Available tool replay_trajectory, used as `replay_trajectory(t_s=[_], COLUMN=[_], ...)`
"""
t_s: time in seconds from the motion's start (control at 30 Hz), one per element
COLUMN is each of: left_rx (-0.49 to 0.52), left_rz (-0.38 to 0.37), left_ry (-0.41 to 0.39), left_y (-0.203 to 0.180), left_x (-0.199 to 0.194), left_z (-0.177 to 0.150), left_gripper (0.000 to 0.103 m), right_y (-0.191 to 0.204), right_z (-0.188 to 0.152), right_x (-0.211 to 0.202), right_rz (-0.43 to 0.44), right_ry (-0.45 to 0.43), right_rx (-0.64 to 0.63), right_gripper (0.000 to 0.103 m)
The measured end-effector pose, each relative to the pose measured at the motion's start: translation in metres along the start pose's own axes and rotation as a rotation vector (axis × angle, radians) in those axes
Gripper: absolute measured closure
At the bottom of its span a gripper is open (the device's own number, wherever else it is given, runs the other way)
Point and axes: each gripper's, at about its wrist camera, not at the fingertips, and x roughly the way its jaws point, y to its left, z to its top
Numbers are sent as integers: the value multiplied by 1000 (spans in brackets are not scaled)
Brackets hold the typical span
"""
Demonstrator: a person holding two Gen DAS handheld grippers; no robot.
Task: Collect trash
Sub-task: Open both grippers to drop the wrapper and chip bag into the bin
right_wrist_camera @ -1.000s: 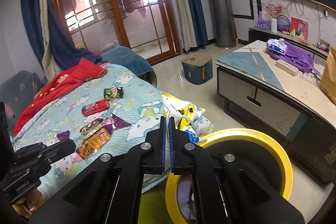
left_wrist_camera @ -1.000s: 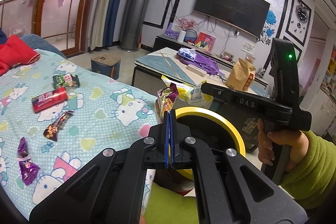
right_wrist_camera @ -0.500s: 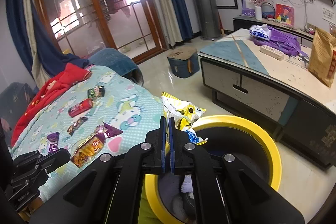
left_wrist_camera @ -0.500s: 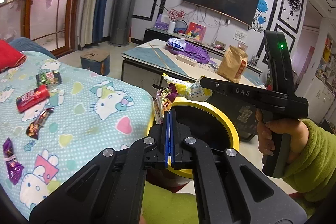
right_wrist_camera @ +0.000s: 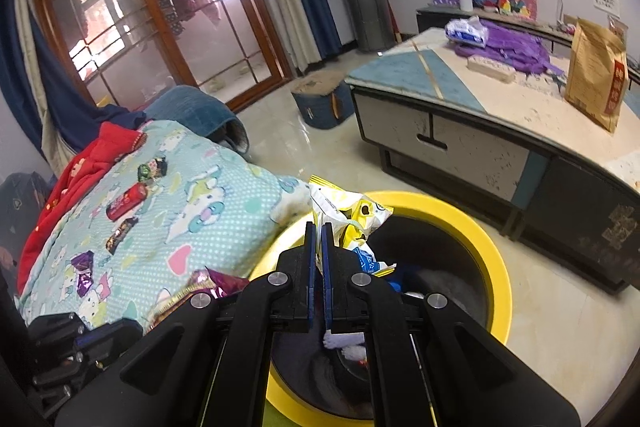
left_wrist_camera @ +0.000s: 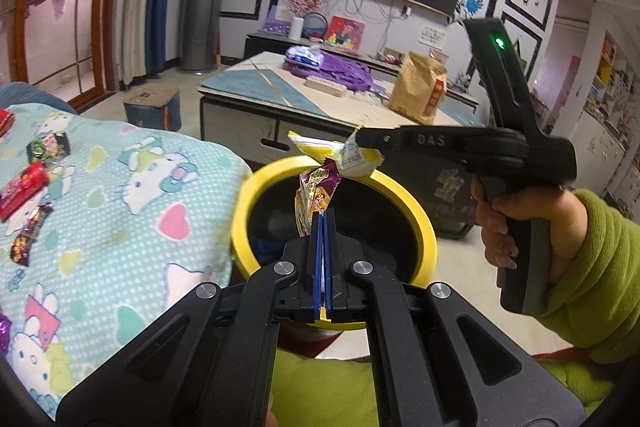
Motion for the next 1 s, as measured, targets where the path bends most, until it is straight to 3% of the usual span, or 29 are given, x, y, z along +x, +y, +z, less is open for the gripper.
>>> replay_trajectory(t_s=[0.37,0.4,0.47,0.5,0.53,0.6,0.67,0.73,0.87,0.9,1.0], left_rx=[35,38,45,47,46,32,19,2,-53,-64,-101], left_rz=[-21,-22,-18,-16,-16,-14,-7,18,65,83,145], left_ry=[49,50,46,46,48,43,36,21,-19,-29,-67], left_y=[-11,-11,-12,-13,-13,-10,-7,-2,14,17,33], left_x=[27,30,34,36,39,40,37,32,17,13,-4], left_z=[-4,-2,-1,0,0,0,0,0,3,3,4], left_gripper=[103,103,103,98,87,73,67,49,32,24,18], right_y=[-20,-21,-24,-25,-26,-27,-28,-26,-17,-14,-2], right_z=[-3,-3,-2,-1,0,1,1,2,1,1,2], right_x=[13,13,11,10,8,6,5,6,6,5,3], right_rz=[-26,-26,-34,-40,-48,-54,-54,-50,-36,-33,-15], right_ry=[57,54,45,38,28,18,12,11,-3,-8,-28], right_rx=[78,85,98,101,104,104,103,98,69,63,33], right_gripper=[99,97,84,75,73,73,70,67,63,61,59])
